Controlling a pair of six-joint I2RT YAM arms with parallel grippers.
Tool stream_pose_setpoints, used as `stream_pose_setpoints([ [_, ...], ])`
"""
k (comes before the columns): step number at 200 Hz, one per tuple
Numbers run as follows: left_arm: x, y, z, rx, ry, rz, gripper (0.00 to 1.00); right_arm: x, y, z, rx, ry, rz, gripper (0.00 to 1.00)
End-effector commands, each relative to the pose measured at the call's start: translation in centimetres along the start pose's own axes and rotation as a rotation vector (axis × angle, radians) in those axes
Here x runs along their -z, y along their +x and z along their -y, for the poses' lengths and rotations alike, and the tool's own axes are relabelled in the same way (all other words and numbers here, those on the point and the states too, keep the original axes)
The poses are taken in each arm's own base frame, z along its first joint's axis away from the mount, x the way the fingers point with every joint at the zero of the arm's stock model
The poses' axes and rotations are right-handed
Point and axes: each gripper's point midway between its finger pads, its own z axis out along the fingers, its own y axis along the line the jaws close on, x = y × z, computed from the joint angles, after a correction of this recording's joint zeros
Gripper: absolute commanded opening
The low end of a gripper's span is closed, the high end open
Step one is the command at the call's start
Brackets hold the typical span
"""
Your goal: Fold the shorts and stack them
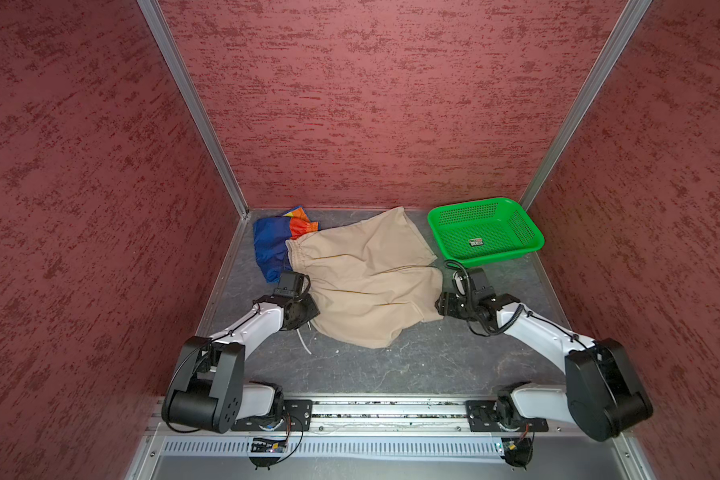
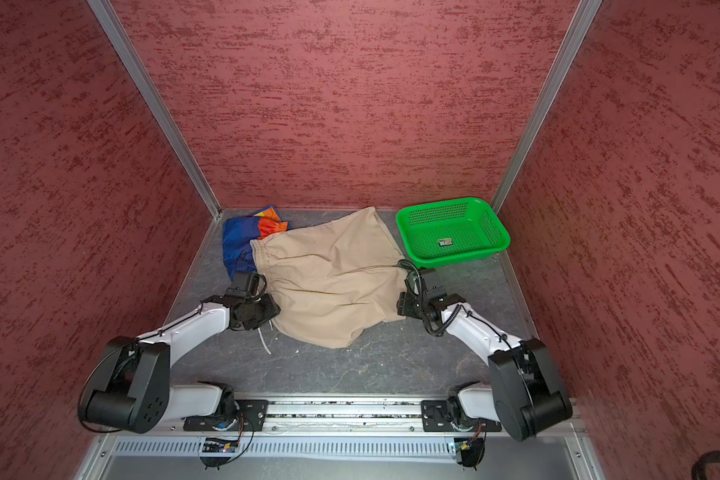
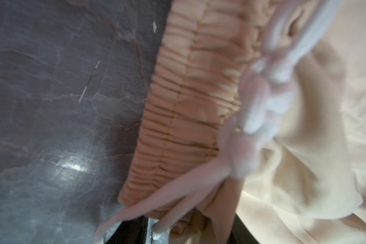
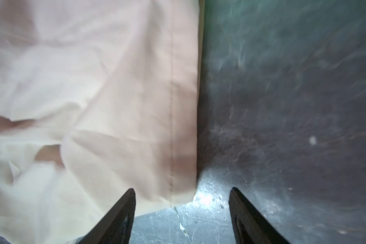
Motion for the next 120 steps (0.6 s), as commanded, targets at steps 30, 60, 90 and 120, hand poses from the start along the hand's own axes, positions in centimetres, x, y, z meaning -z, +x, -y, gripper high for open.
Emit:
stream_pose_setpoints([
  [30,0.3,-0.8,0.6,-0.003,0.017,0.014,0.36,-1.4,-0.3,-4.0,-0.049,-0.188,0.018,0.68],
  [60,0.5,-1.2,0.9,-0.004,0.02,0.017,0.1,-1.9,-0.9,-5.3,-0.069,-0.254,0.018,0.21],
  [90,2.0,-2.5,1.7,0.001,0.057,0.017,0.0,0.8,-3.1,-5.6,-0.017,-0.174,0.046,0.0],
  [120,4.6,-4.0,2.0,0.019,0.096,0.016,0.0,6.5,-7.4,-4.0,0.038,0.028,0.117,0.0],
])
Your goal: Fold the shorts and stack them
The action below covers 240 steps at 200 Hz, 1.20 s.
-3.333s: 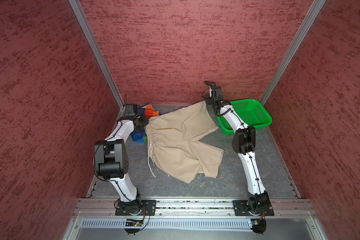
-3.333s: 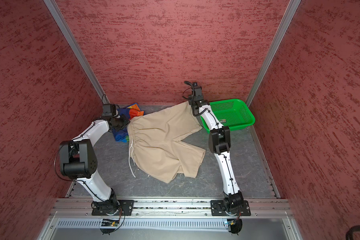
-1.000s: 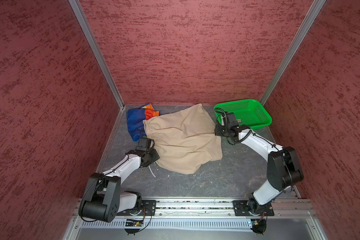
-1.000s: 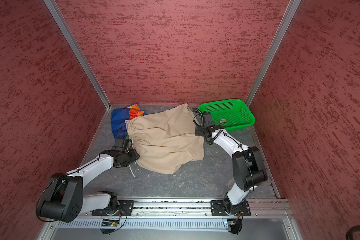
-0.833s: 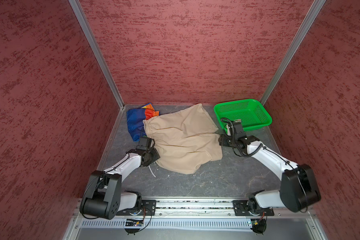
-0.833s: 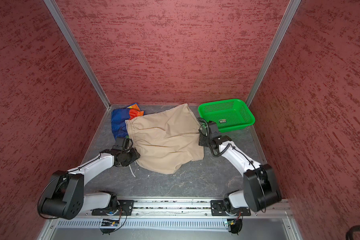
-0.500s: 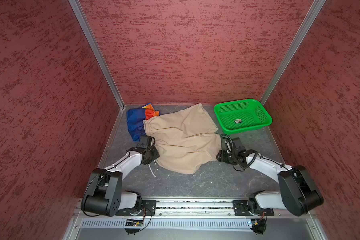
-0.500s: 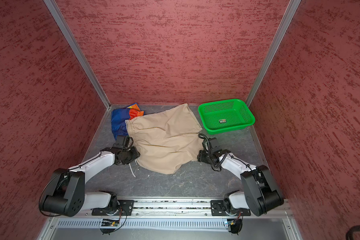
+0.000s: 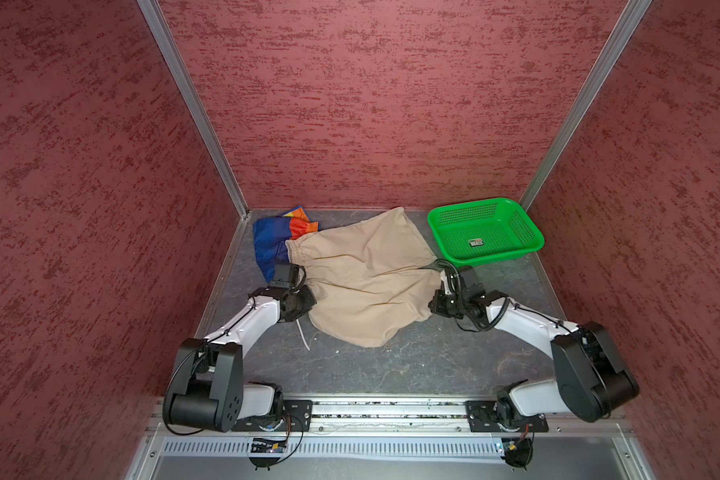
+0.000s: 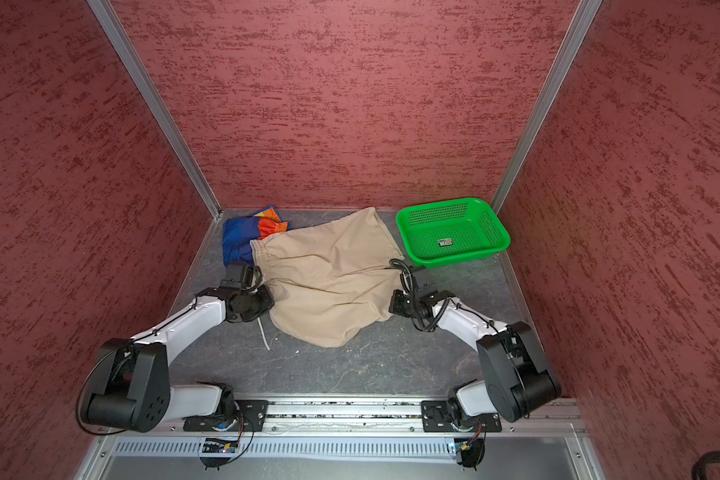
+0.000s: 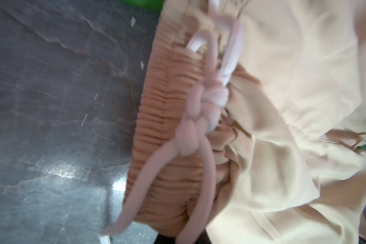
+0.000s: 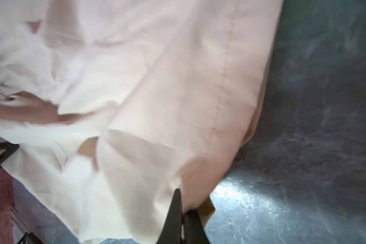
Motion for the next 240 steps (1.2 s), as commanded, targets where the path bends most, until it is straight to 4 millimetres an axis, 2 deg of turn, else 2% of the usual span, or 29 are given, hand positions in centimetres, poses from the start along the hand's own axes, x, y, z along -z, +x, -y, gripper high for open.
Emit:
stream_pose_setpoints([
  [1,2.4,-1.1,0.8,-0.008,0.045,-0.004,0.0,5.3,-3.7,0.8,0.059,0.162,0.081,0.0],
  [26,5.0,-2.1,0.8,0.001,0.053,-0.002,0.0,9.6,-6.5,0.9,0.099,0.263,0.108,0.0],
  [48,6.8,-2.3,0.6,-0.007,0.046,0.005,0.0,10.9,-7.0,1.2,0.133,0.326,0.069,0.0],
  [63,7.1,-1.9,0.6,-0.009,0.053,-0.004,0.0,9.9,-6.0,1.4,0.133,0.316,0.013,0.02],
  [76,6.9,-1.3,0.6,-0.005,0.064,-0.02,0.0,8.1,-4.5,1.7,0.116,0.28,-0.046,0.02],
  [112,4.1,1.0,-0.9,0.017,0.028,-0.092,0.0,3.3,-1.5,2.9,0.072,0.228,-0.163,0.06],
  [131,2.4,2.7,-1.9,0.026,-0.004,-0.147,0.0,1.6,-0.8,4.0,0.064,0.25,-0.194,0.12],
  [146,1.4,4.2,-2.7,0.029,-0.032,-0.187,0.02,1.0,-0.4,5.2,0.066,0.293,-0.203,0.23],
  [167,0.8,5.6,-4.0,0.034,-0.076,-0.212,0.09,1.6,-0.7,7.1,0.089,0.401,-0.148,0.34],
  [178,0.8,5.7,-4.6,0.035,-0.102,-0.211,0.13,2.8,-1.1,7.9,0.111,0.47,-0.092,0.46],
  [185,0.9,5.7,-4.9,0.035,-0.12,-0.207,0.2,3.5,-1.2,8.2,0.127,0.494,-0.066,0.52],
  [194,1.1,5.5,-5.0,0.032,-0.132,-0.198,0.33,4.8,-1.5,7.7,0.153,0.488,-0.01,0.58],
  [211,1.6,5.3,-4.9,0.032,-0.139,-0.188,0.53,6.1,-0.6,6.3,0.211,0.484,0.027,0.64],
  [226,2.2,5.0,-4.6,0.031,-0.136,-0.175,0.61,6.2,0.8,3.6,0.286,0.442,0.034,0.66],
  [240,3.1,4.8,-4.2,0.024,-0.135,-0.152,0.65,5.6,3.0,1.7,0.348,0.436,-0.008,0.67],
])
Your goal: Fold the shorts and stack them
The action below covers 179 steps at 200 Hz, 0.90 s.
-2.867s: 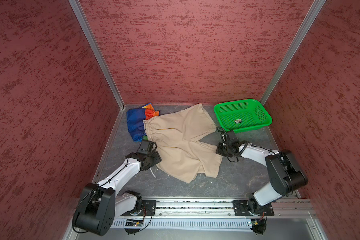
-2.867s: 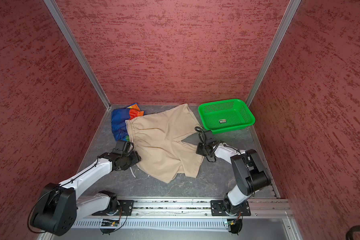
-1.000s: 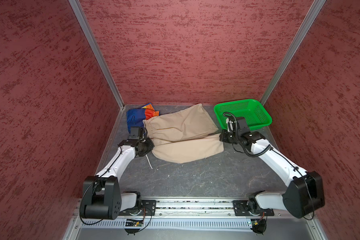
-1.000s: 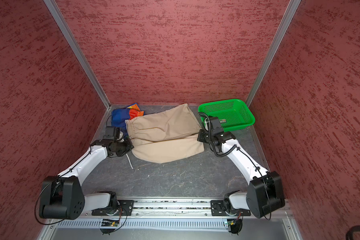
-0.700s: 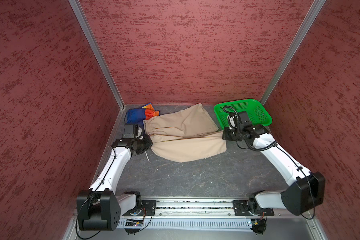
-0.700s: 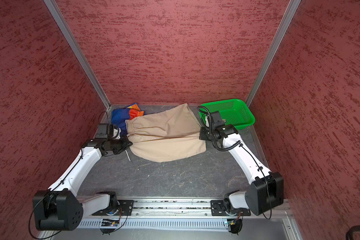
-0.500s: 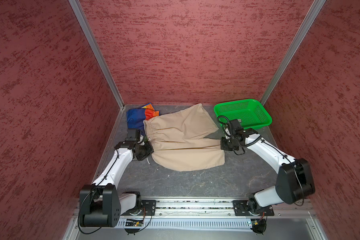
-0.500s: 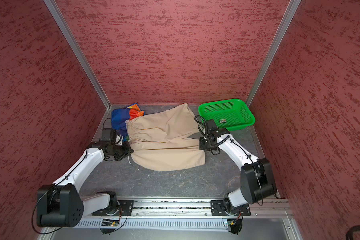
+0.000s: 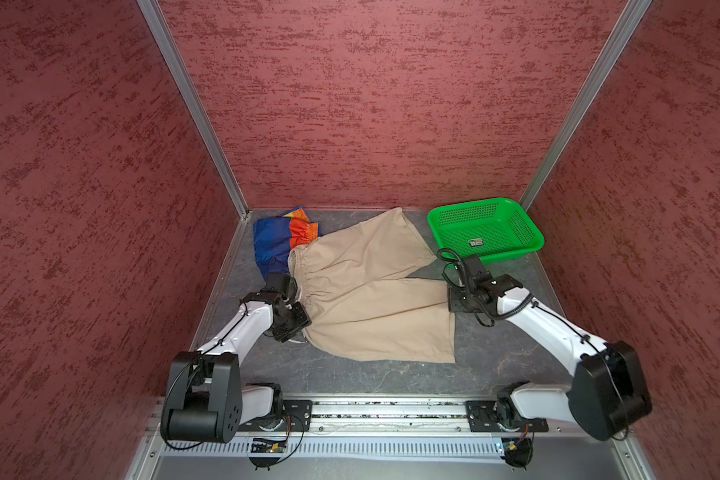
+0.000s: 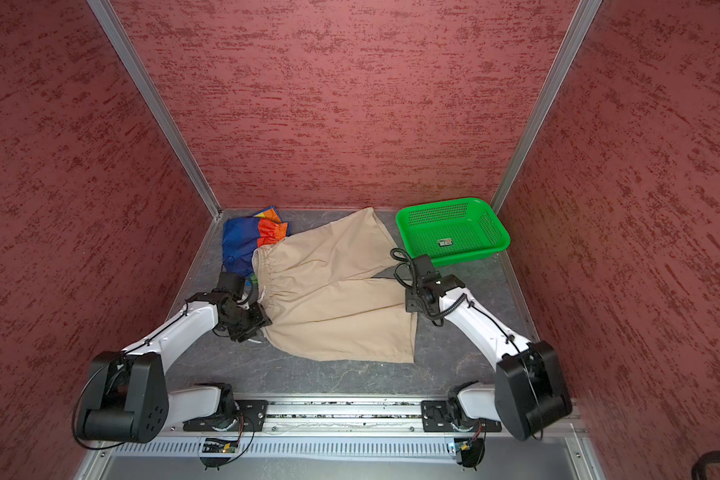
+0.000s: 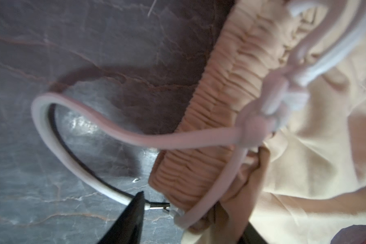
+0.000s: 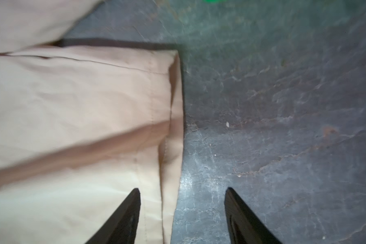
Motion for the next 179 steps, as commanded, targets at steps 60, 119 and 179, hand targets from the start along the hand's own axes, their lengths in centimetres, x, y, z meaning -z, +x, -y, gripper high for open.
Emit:
stream_pose_setpoints([
  [60,2.7,2.6,0.9,-0.009,0.034,0.085,0.65,-1.0,11.7,-9.2,0.451,0.014,-0.22,0.7],
  [119,-0.6,4.7,-0.1,-0.006,-0.009,0.018,0.71,-0.6,14.3,-10.2,0.465,-0.031,-0.271,0.74],
  [179,-2.0,3.2,2.1,-0.02,0.029,0.011,0.69,-2.0,16.7,-10.3,0.499,-0.05,-0.308,0.77],
])
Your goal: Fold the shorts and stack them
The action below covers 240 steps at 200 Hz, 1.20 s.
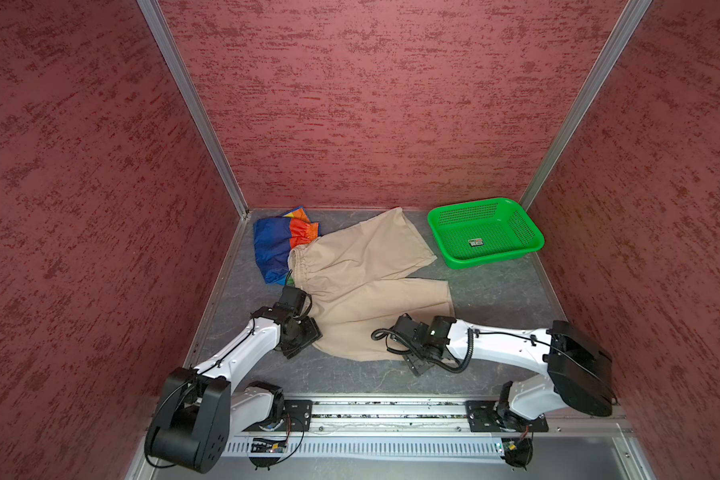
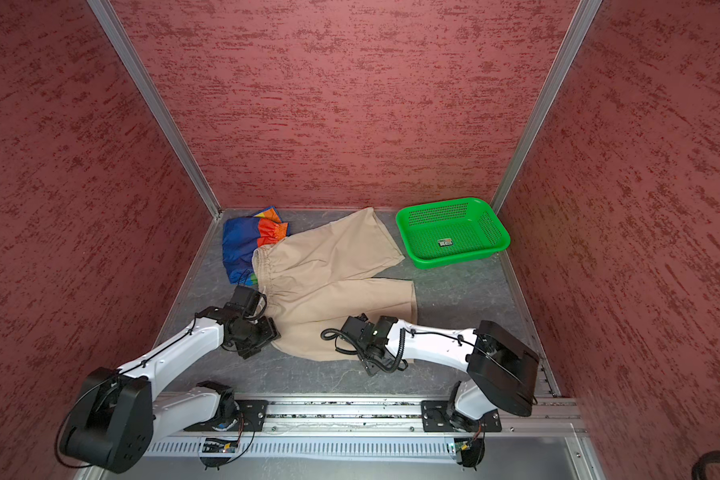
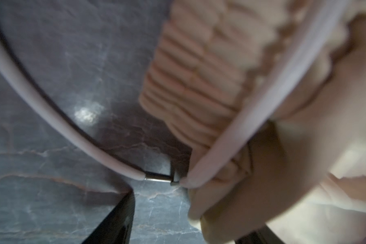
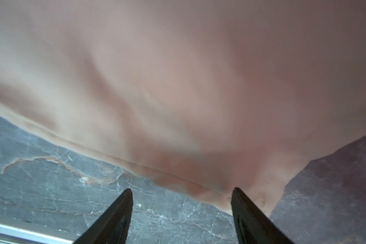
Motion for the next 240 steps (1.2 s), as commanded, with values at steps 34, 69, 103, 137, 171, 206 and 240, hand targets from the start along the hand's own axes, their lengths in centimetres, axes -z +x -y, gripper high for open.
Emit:
stream_pose_setpoints([
  [34,-0.7,-1.8,2.1,-0.032,0.03,0.027,0.55,-1.6,-1.8,0.1,-0.042,0.042,0.076,0.67],
  [69,-1.2,-2.5,2.4,-0.039,0.022,0.034,0.4,-2.1,-3.3,0.6,-0.092,0.026,0.135,0.4],
  [103,-0.6,-3.2,3.3,-0.058,0.022,0.035,0.0,-0.4,-3.3,1.6,-0.119,0.012,0.172,0.0],
  [137,2.0,-3.7,4.0,-0.083,0.029,0.062,0.0,4.0,-3.3,4.8,-0.219,0.034,0.248,0.0],
  [171,6.5,-3.7,4.7,-0.118,0.045,0.111,0.0,9.0,-4.0,6.6,-0.313,0.003,0.357,0.0],
  [206,9.7,-2.0,4.3,-0.135,0.053,0.14,0.0,10.4,-2.8,6.5,-0.365,-0.033,0.31,0.0],
  [240,9.7,1.3,3.1,-0.129,0.044,0.084,0.0,11.4,-0.5,6.3,-0.431,-0.089,0.242,0.0],
])
